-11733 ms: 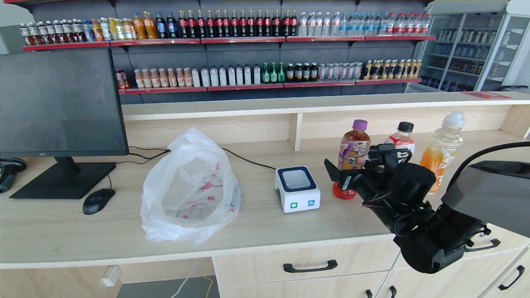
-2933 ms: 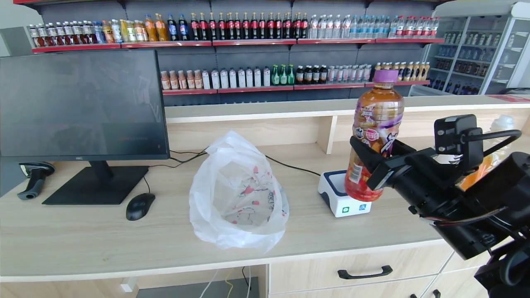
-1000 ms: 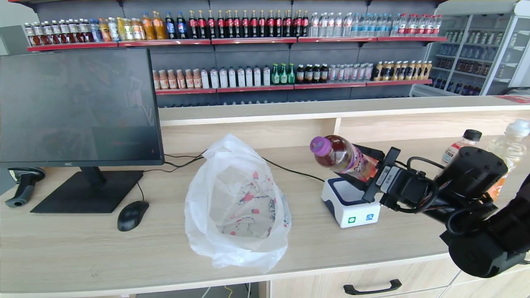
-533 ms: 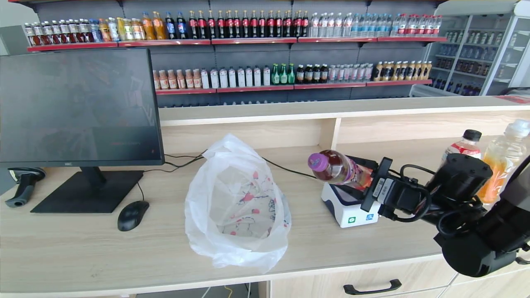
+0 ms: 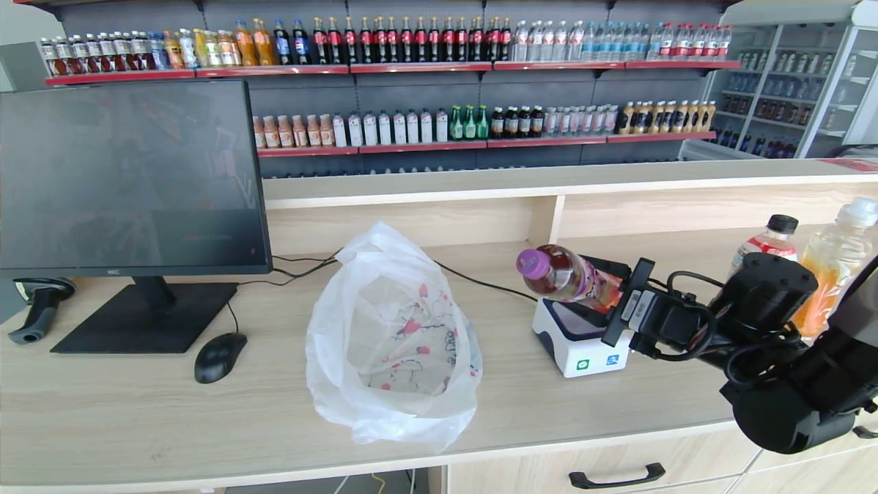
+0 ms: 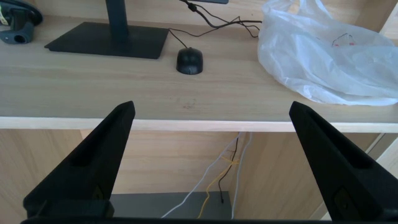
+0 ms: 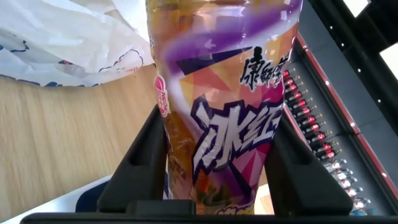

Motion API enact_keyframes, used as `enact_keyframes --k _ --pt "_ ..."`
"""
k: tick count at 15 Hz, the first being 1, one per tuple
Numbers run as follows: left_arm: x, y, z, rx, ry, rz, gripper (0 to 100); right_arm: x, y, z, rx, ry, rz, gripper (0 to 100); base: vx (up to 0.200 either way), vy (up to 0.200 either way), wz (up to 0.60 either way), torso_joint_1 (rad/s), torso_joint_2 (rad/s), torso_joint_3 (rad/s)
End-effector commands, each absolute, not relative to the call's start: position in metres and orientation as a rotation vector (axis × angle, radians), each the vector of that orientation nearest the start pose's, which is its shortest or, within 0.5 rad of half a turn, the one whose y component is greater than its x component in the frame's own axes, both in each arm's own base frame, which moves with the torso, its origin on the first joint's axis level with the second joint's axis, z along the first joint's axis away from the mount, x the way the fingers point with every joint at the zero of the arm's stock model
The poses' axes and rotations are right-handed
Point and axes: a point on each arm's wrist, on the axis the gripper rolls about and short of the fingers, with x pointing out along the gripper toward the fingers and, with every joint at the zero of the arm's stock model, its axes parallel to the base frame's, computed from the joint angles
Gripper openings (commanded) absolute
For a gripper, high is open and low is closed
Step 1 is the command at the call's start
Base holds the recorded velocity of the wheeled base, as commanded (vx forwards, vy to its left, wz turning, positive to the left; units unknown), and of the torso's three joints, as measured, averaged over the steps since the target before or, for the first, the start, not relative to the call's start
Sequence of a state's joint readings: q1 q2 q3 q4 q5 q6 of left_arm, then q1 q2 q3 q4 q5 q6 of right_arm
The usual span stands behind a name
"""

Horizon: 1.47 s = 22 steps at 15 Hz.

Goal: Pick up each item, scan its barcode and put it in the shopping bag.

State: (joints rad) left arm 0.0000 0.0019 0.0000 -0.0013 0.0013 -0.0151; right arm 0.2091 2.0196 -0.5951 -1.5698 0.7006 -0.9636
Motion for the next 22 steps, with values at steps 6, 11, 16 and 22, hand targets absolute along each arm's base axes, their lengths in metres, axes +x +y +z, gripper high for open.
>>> enact_keyframes --k 6,11,16,22 --pt "-0.023 0.000 0.076 -0.015 0.000 0.002 100 0.314 0.082 0.122 -0.930 -0.568 0.771 0 0.000 0.000 0.00 0.000 0.00 0.000" --pt "-0.023 0.000 0.076 -0.015 0.000 0.002 100 0.310 0.082 0.123 -0.925 -0.564 0.773 0 0.000 0.000 0.00 0.000 0.00 0.000" --pt "-0.023 0.000 0.076 -0.015 0.000 0.002 100 0.308 0.083 0.137 -0.871 -0.581 0.765 0 0.000 0.000 0.00 0.000 0.00 0.000" --pt "-0.023 0.000 0.076 -0.015 0.000 0.002 100 0.296 0.086 0.164 -0.704 -0.552 0.684 0 0.000 0.000 0.00 0.000 0.00 0.000"
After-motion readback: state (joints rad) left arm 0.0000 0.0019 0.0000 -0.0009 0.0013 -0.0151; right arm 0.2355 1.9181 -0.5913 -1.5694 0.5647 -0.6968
